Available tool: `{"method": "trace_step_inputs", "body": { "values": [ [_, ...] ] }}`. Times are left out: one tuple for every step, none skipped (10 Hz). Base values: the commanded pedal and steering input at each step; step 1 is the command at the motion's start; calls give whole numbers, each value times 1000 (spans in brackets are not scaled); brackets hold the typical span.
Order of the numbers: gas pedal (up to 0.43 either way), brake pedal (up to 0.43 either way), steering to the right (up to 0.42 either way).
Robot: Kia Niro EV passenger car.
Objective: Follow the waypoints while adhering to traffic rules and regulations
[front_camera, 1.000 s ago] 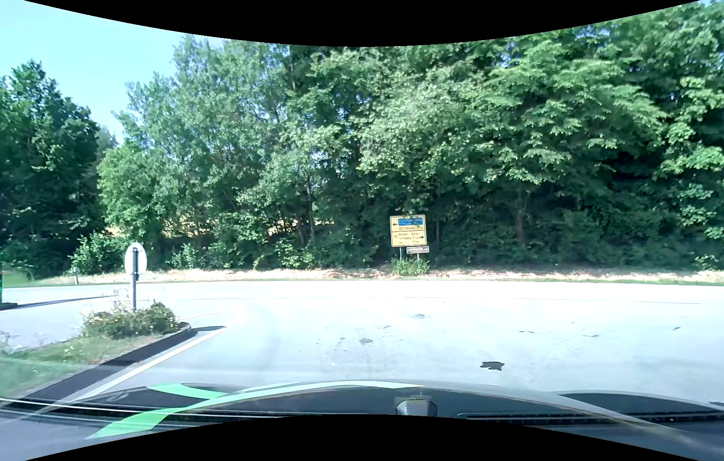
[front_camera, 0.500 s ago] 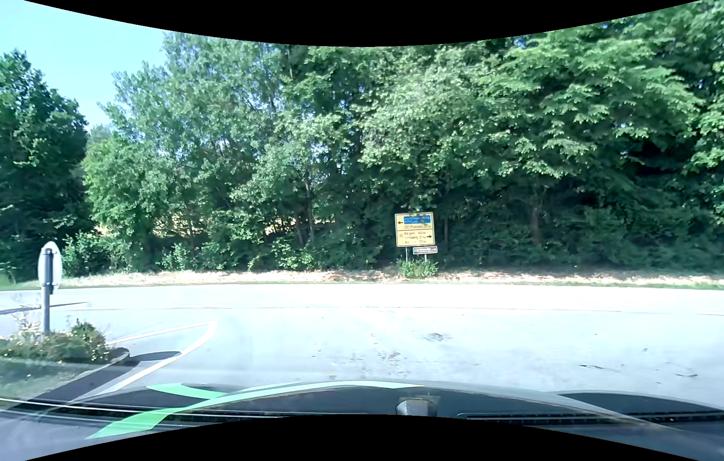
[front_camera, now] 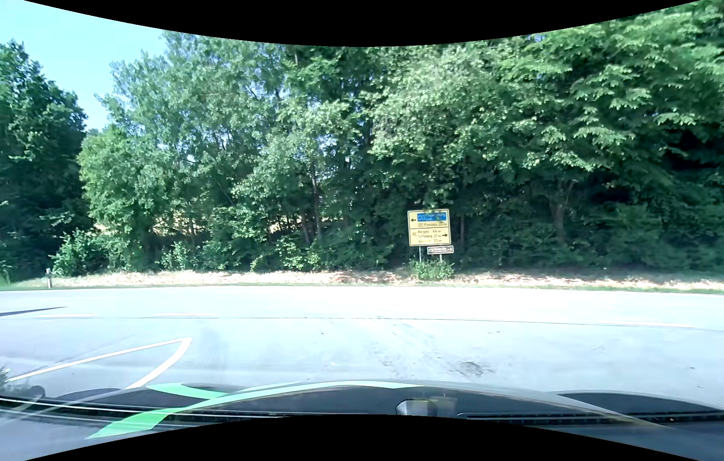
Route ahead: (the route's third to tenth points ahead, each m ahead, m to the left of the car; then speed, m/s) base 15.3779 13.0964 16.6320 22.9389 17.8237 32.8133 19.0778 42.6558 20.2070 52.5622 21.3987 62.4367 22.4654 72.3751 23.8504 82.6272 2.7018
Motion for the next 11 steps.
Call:
{"method": "trace_step_inputs", "body": {
  "values": [
    [0,61,-144],
    [0,61,-157],
    [0,61,-170],
    [0,61,-182],
    [0,43,-189],
    [0,43,-192],
    [0,73,-196],
    [0,98,-201],
    [0,116,-215],
    [0,110,-231],
    [0,67,-244]
  ]
}}
